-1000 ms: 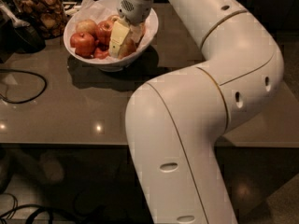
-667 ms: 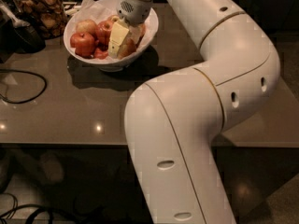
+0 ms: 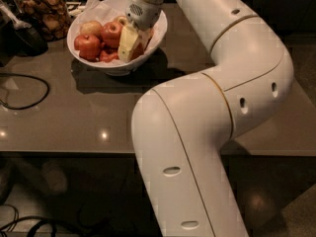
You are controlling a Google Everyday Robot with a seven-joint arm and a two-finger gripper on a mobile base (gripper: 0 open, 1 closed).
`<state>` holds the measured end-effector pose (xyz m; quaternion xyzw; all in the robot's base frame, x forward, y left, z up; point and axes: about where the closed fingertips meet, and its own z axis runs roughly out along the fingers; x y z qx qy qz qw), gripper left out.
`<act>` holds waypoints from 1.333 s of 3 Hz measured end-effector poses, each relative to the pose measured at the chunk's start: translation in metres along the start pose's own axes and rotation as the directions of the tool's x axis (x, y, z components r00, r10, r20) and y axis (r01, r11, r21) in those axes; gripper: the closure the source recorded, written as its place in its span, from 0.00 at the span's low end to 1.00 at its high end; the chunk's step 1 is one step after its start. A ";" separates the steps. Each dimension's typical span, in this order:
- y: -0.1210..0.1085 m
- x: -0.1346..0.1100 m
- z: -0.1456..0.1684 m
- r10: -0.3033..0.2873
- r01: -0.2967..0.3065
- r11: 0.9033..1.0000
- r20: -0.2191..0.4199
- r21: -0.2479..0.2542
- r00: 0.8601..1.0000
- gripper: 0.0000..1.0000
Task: Pick apple from white bowl
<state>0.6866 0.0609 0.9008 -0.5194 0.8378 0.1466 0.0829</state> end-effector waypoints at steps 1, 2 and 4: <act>0.000 0.000 0.000 0.000 0.000 1.000 0.000 0.000 1.000 0.69; 0.000 0.000 0.000 0.000 0.000 1.000 0.000 0.000 1.000 0.91; -0.004 -0.009 0.001 -0.007 0.007 1.000 0.037 0.014 0.999 1.00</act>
Offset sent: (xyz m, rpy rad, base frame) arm 0.0000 0.0000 -0.0001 -0.0001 0.0002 0.0000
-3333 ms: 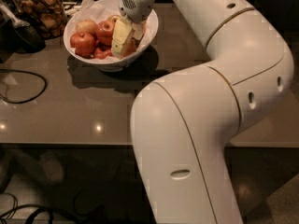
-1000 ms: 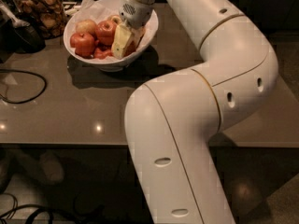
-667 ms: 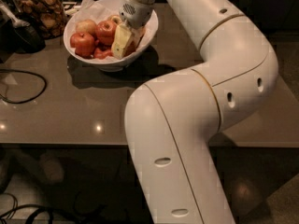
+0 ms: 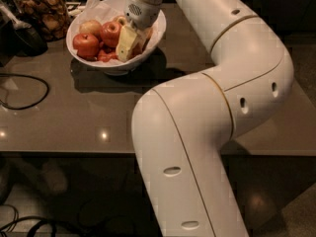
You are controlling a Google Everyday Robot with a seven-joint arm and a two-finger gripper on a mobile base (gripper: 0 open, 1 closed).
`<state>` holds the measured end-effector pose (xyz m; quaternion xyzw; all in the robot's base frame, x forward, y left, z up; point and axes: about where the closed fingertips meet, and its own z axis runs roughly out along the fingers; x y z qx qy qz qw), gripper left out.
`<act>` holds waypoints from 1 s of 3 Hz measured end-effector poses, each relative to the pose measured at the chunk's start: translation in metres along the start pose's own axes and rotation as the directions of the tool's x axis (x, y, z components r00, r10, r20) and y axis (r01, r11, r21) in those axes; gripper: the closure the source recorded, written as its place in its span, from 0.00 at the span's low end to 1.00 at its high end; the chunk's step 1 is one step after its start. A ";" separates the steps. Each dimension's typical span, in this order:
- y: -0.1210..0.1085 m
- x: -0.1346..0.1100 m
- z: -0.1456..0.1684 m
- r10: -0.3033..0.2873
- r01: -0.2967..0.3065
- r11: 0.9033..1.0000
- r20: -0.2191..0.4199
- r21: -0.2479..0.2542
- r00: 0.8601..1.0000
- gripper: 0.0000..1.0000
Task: Pick apple from white bowl
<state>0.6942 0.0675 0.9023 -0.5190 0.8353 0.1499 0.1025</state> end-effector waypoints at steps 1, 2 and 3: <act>0.005 -0.008 -0.022 -0.004 0.002 1.000 0.052 0.029 0.999 1.00; 0.011 -0.012 -0.036 -0.007 0.004 0.999 0.081 0.035 0.997 1.00; 0.014 -0.013 -0.041 -0.010 0.007 0.999 0.091 0.033 0.996 1.00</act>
Offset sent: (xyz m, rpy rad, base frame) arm -0.0259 -0.0095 0.0615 0.0570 -0.0480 -0.0074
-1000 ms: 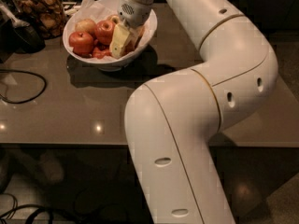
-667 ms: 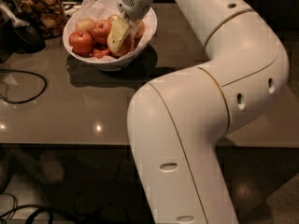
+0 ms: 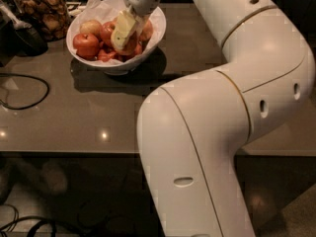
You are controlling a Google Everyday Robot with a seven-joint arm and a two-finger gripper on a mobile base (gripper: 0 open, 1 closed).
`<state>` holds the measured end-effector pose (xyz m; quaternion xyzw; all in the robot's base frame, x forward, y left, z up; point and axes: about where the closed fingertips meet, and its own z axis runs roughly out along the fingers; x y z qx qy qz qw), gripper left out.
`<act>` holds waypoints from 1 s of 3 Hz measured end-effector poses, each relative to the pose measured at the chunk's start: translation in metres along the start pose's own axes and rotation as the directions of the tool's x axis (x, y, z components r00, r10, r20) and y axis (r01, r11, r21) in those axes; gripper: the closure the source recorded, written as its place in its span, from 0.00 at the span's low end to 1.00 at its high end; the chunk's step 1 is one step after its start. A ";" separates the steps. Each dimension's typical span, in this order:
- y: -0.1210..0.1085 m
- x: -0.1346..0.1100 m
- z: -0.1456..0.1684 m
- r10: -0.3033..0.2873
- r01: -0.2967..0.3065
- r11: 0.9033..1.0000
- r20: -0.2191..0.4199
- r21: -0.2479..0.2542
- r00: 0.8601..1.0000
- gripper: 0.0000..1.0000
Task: Pick apple from white bowl
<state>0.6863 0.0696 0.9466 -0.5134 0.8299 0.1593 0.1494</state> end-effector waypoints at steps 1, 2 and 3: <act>0.007 -0.003 -0.002 -0.013 0.013 1.000 0.010 -0.018 1.000 1.00; 0.015 -0.009 -0.004 -0.035 0.035 0.999 0.019 -0.039 0.999 1.00; 0.026 -0.015 -0.013 -0.072 0.076 0.994 0.045 -0.077 0.996 1.00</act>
Offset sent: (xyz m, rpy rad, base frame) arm -0.0271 0.0052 0.0233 0.0138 0.0617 0.1003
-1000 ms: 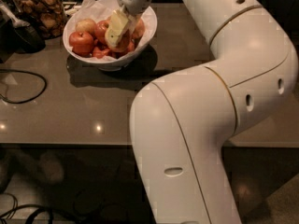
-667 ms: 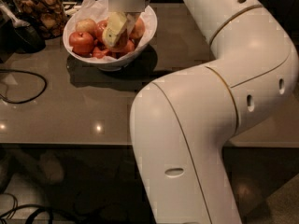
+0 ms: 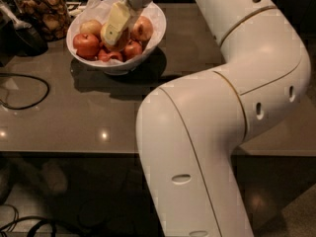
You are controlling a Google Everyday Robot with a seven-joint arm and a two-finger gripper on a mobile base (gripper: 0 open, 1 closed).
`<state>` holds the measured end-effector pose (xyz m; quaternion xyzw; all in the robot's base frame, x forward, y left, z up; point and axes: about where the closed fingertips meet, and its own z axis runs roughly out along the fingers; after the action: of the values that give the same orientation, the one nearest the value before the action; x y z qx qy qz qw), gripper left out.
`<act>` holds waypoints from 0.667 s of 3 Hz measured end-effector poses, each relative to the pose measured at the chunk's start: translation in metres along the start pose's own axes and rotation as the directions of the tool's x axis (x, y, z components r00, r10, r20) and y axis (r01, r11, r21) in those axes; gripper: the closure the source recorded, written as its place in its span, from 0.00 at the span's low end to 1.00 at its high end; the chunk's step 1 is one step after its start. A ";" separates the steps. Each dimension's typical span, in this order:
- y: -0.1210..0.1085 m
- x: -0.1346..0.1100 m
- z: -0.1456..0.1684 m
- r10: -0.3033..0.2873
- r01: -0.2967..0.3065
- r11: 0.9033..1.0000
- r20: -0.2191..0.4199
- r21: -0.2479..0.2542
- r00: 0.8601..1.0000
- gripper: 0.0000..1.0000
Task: Pick apple from white bowl
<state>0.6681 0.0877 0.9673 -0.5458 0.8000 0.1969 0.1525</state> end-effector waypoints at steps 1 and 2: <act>0.009 -0.011 -0.018 -0.020 0.020 1.000 0.042 -0.002 0.999 1.00; 0.013 -0.017 -0.033 -0.024 0.024 1.000 0.075 0.006 0.997 1.00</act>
Offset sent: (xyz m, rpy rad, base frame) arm -0.0245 -0.0300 0.0716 -0.0011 0.0571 0.0674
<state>0.6608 0.0901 1.0059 -0.5472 0.7876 0.2135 0.1861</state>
